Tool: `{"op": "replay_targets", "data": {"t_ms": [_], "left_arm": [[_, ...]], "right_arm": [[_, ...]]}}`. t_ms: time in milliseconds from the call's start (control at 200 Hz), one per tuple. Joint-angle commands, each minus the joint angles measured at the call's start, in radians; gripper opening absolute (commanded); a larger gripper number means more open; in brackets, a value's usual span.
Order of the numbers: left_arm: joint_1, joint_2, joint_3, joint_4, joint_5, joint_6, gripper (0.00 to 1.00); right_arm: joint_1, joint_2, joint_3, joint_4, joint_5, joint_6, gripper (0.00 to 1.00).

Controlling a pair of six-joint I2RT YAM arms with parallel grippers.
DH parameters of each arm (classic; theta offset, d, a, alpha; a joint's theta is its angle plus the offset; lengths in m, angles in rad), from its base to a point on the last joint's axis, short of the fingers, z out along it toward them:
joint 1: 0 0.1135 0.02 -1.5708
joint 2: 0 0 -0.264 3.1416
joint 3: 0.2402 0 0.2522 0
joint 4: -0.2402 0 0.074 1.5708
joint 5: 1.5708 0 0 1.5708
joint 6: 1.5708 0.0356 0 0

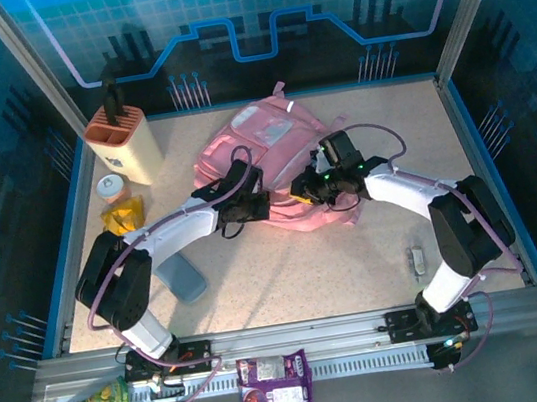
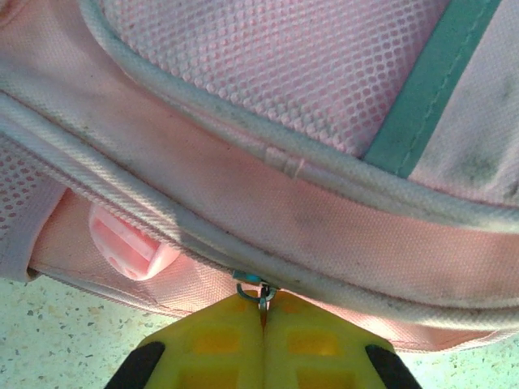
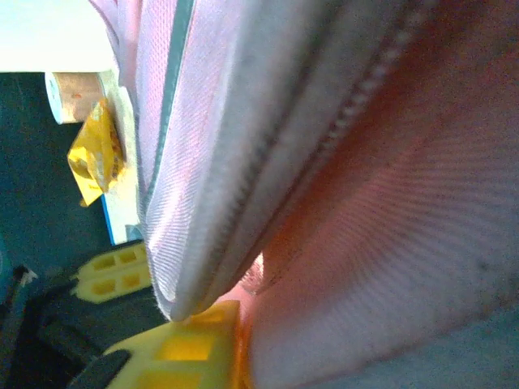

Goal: Pack the student bag

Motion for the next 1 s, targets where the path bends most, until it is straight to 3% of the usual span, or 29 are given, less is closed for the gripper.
{"op": "replay_targets", "data": {"t_ms": [0, 70, 190, 425, 605, 640, 685, 735, 860, 991], "left_arm": [[-0.007, -0.026, 0.016, -0.021, -0.028, 0.066, 0.00], [-0.007, -0.043, 0.002, -0.032, -0.093, 0.140, 0.00], [0.024, -0.060, -0.002, -0.059, -0.203, 0.239, 0.00], [0.170, -0.033, -0.009, -0.016, -0.157, 0.296, 0.00], [0.192, -0.018, 0.009, -0.040, -0.113, 0.271, 0.00], [0.188, -0.024, 0.004, -0.039, -0.096, 0.256, 0.00], [0.175, -0.040, -0.007, -0.039, -0.071, 0.239, 0.13], [0.160, -0.066, -0.030, -0.033, -0.043, 0.211, 0.19], [0.135, -0.156, -0.102, -0.025, -0.018, 0.102, 0.44], [0.090, -0.263, -0.190, -0.003, 0.021, -0.033, 0.57]], "right_arm": [[-0.007, 0.012, 0.002, 0.043, 0.012, -0.010, 0.09], [-0.014, 0.003, 0.003, 0.025, 0.016, -0.032, 0.02], [-0.028, -0.006, -0.004, -0.004, 0.013, -0.051, 0.00], [-0.030, -0.037, -0.037, -0.019, 0.030, -0.068, 0.00], [-0.027, -0.054, -0.036, -0.021, 0.010, -0.073, 0.00], [-0.027, -0.064, -0.038, -0.025, 0.007, -0.080, 0.12], [-0.025, -0.088, -0.045, -0.034, 0.006, -0.093, 0.33], [-0.027, -0.123, -0.057, -0.056, 0.013, -0.113, 0.46], [-0.039, -0.243, -0.087, -0.223, 0.126, -0.180, 0.68], [-0.094, -0.384, -0.134, -0.388, 0.260, -0.226, 0.84]]}}
